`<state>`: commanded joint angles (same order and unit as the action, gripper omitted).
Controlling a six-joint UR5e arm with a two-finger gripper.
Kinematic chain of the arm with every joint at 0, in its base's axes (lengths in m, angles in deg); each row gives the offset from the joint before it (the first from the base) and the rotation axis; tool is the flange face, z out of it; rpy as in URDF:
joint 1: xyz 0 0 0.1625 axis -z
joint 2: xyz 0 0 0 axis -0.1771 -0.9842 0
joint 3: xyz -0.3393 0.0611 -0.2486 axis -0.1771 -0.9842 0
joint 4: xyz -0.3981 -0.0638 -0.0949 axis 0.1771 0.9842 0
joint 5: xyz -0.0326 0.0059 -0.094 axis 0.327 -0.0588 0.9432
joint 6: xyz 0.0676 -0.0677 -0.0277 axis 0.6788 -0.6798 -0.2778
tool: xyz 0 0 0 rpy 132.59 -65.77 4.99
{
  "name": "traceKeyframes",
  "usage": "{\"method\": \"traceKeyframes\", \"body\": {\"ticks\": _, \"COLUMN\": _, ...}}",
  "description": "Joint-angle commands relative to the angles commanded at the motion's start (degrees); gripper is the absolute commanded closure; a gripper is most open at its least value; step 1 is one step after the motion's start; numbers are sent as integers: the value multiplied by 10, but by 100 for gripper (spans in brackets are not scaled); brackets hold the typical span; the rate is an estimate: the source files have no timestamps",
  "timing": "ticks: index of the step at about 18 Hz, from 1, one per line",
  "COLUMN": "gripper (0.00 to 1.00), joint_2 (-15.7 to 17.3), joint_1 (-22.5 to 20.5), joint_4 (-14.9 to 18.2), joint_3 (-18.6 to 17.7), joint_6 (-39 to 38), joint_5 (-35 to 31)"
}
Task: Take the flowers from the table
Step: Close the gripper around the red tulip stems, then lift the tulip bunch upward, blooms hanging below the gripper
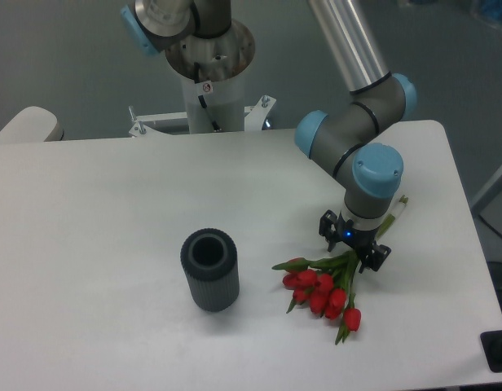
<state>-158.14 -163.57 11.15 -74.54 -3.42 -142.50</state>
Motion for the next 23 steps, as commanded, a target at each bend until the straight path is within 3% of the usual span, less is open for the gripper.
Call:
{"method": "traceKeyframes", "body": {"ticks": 2, "gripper": 86, "joint_2": 0, "joint_1": 0, "joint_4": 0, "joint_3": 4, "joint_6": 0, "joint_5": 1}}
{"method": "traceKeyframes", "body": {"ticks": 9, "gripper": 87, "joint_2": 1, "joint_1": 0, "joint_4": 1, "joint_3": 22, "joint_6": 2, "joint_5": 25}}
{"method": "traceKeyframes", "body": {"ticks": 12, "gripper": 86, "joint_2": 5, "joint_1": 0, "joint_4": 4, "joint_3": 49, "joint_6": 1, "joint_5": 53}}
{"method": "traceKeyframes", "body": {"ticks": 16, "gripper": 86, "joint_2": 11, "joint_1": 0, "joint_4": 11, "joint_3": 95, "joint_6": -10, "joint_5": 154}}
{"method": "traceKeyframes", "body": {"ticks": 23, "gripper": 86, "joint_2": 38, "joint_1": 1, "joint_4": 11, "joint_3": 111, "joint_6": -73, "joint_5": 285}}
